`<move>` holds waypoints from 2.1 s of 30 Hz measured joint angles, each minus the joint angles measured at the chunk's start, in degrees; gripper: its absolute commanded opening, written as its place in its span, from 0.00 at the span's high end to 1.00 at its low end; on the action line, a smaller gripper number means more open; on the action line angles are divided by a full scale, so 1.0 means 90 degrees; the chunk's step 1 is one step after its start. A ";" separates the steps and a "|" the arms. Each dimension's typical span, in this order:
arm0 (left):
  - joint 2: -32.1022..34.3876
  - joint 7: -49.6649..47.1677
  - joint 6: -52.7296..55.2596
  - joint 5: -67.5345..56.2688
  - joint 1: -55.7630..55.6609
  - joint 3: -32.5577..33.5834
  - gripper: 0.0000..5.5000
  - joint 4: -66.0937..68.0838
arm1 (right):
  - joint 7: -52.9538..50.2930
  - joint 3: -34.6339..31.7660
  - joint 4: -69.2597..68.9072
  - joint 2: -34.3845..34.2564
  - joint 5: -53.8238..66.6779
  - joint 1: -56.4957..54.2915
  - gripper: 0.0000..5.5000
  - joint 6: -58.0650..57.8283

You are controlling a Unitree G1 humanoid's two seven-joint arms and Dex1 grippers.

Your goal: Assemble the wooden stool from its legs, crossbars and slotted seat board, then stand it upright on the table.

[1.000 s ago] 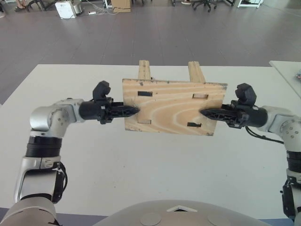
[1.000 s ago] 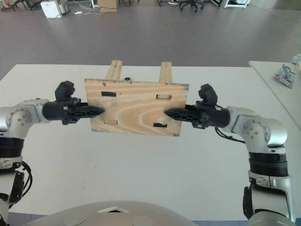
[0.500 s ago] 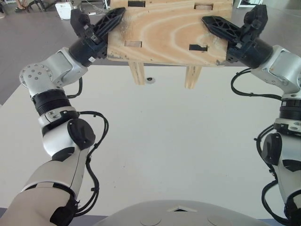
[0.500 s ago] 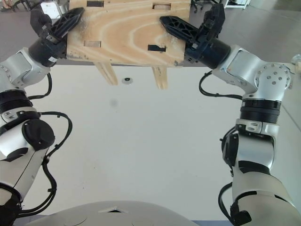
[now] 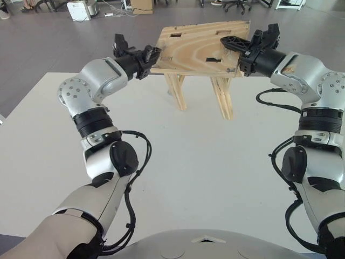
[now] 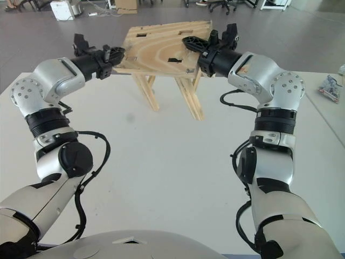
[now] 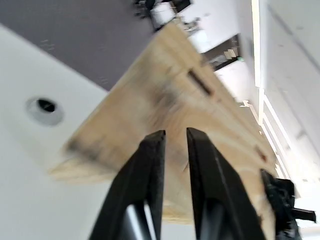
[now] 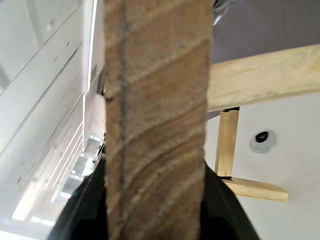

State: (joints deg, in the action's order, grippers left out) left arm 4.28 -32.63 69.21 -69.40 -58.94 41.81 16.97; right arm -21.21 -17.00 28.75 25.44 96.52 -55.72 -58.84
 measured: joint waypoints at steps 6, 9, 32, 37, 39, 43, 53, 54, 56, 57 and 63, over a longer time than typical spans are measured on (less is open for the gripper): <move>0.0217 -0.0169 -0.0678 0.0307 0.0255 -0.0019 1.00 0.0132 | -0.0061 -0.0534 0.0584 -0.0286 -0.0095 0.0221 0.75 0.0617; 0.0517 0.0020 -0.0960 0.0443 0.0249 -0.0034 1.00 0.0238 | -0.0065 -0.1102 0.0557 -0.0523 0.0251 0.0851 0.75 0.1042; 0.0420 0.1969 -0.1209 -0.0474 0.2244 -0.0459 1.00 -0.1288 | 0.1506 -0.1915 -0.2274 -0.0711 0.1140 0.3465 0.23 0.0742; 0.0405 0.2132 -0.1381 -0.0649 0.2438 -0.0679 1.00 -0.1675 | 0.1940 -0.2237 -0.2842 -0.0566 0.1589 0.3490 0.23 0.0657; 0.0377 0.2128 -0.1433 -0.0735 0.2493 -0.0755 1.00 -0.1749 | 0.2055 -0.2285 -0.3016 -0.0329 0.1663 0.3606 0.23 0.0540; 0.0355 0.2022 -0.1572 -0.0863 0.2681 -0.0913 1.00 -0.1964 | 0.2299 -0.2229 -0.2871 0.0064 0.1570 0.4673 0.23 0.0350; 0.0467 0.2068 -0.1801 -0.0959 0.3010 -0.1277 1.00 -0.2114 | 0.3101 -0.2100 -0.2551 0.0910 0.0492 0.5743 0.23 0.0219; 0.0569 0.2202 -0.1843 -0.0807 0.3120 -0.1372 1.00 -0.2148 | 0.3347 -0.2091 -0.2477 0.1012 0.0106 0.5925 0.23 0.0219; 0.0888 0.2689 -0.1968 -0.0251 0.3470 -0.1623 1.00 -0.2180 | 0.3682 -0.1875 -0.2155 0.1111 -0.1023 0.6321 0.23 0.0594; 0.1096 0.2997 -0.2108 0.0148 0.3682 -0.1832 1.00 -0.2183 | 0.3722 -0.1700 -0.2017 0.1105 -0.1605 0.6481 0.23 0.0880; 0.1806 0.4556 -0.4610 0.3461 0.5411 -0.3140 1.00 -0.1862 | 0.3128 -0.0236 -0.2712 -0.0125 -0.5673 0.6757 0.23 0.3961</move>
State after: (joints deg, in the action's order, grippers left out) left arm 20.53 8.38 27.72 -38.26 -10.24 13.55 0.22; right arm 6.94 -19.13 4.34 24.32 45.47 5.09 -23.19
